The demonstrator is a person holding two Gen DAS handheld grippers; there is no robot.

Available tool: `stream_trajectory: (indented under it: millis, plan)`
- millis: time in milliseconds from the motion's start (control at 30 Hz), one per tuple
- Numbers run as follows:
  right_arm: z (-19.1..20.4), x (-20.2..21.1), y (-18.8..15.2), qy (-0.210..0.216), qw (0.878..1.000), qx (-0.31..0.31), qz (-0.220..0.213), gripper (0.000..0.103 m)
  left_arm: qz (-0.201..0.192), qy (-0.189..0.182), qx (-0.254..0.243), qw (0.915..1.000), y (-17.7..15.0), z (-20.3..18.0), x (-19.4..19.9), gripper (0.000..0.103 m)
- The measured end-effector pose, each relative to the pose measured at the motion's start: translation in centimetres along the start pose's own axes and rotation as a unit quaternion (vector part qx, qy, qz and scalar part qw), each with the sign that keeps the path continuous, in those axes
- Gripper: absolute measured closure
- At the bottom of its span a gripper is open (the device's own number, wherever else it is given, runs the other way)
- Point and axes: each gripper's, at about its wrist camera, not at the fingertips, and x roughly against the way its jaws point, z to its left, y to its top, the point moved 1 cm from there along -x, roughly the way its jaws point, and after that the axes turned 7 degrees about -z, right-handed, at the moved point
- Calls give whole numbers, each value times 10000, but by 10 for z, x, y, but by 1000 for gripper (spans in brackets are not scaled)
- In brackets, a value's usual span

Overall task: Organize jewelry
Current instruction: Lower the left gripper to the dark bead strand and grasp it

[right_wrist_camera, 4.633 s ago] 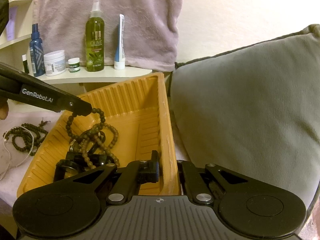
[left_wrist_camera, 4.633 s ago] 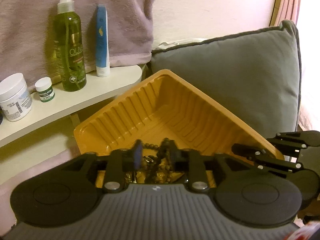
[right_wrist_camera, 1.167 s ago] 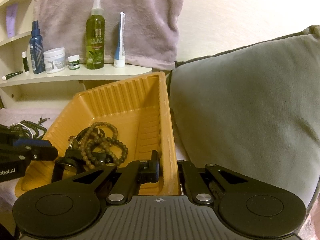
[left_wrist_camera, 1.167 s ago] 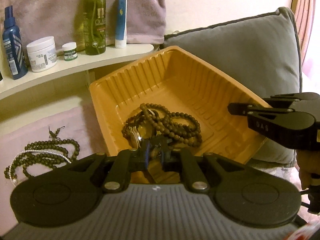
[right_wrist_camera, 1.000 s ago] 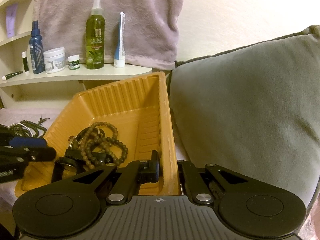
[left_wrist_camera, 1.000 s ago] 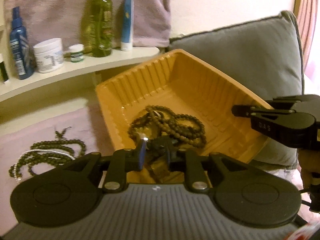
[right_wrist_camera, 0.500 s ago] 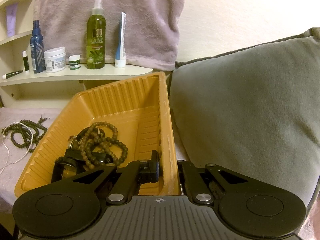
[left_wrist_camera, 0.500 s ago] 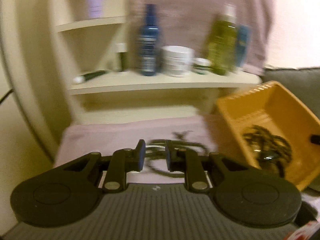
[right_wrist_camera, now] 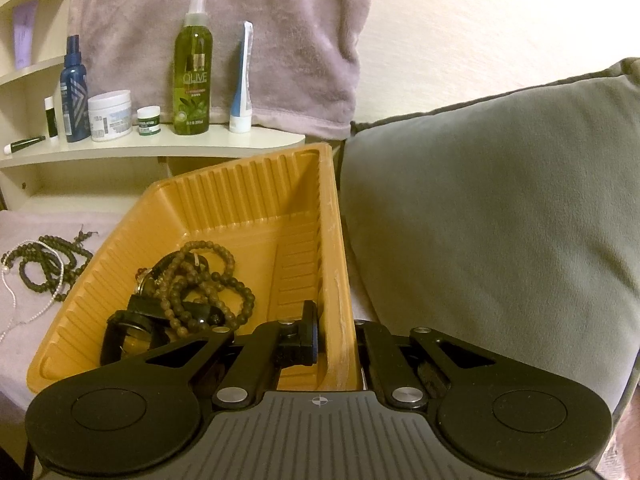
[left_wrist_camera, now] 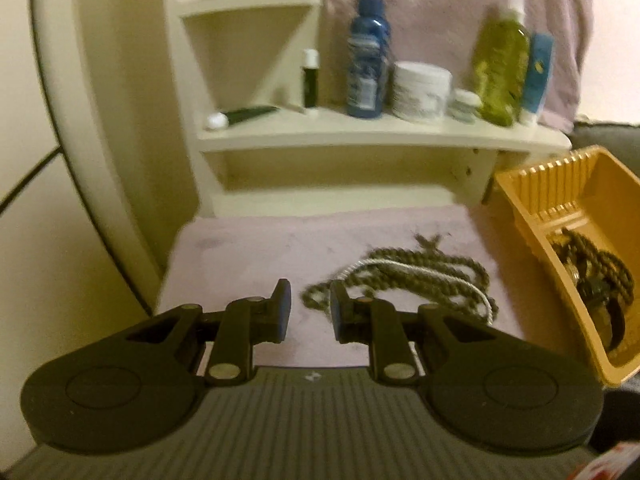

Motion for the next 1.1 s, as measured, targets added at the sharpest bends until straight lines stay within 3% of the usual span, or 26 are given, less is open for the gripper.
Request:
stream_trajectory:
  millis: [200, 867, 1000, 1100]
  plan:
    - [0, -1, -1, -22, 10000, 22, 29, 99, 202, -323, -100, 9992, -11, -18, -25, 85]
    - [1, -6, -2, -87, 9999, 65, 104, 97, 492, -314, -49, 9983, -21, -15, -62, 84]
    - [0, -6, -2, -85, 9999, 63, 102, 97, 490, -272, -81, 9984, -20, -17, -59, 96]
    - [1, -6, -2, -85, 9999, 60, 104, 97, 431, -311, -145, 9985, -18, -20, -53, 96]
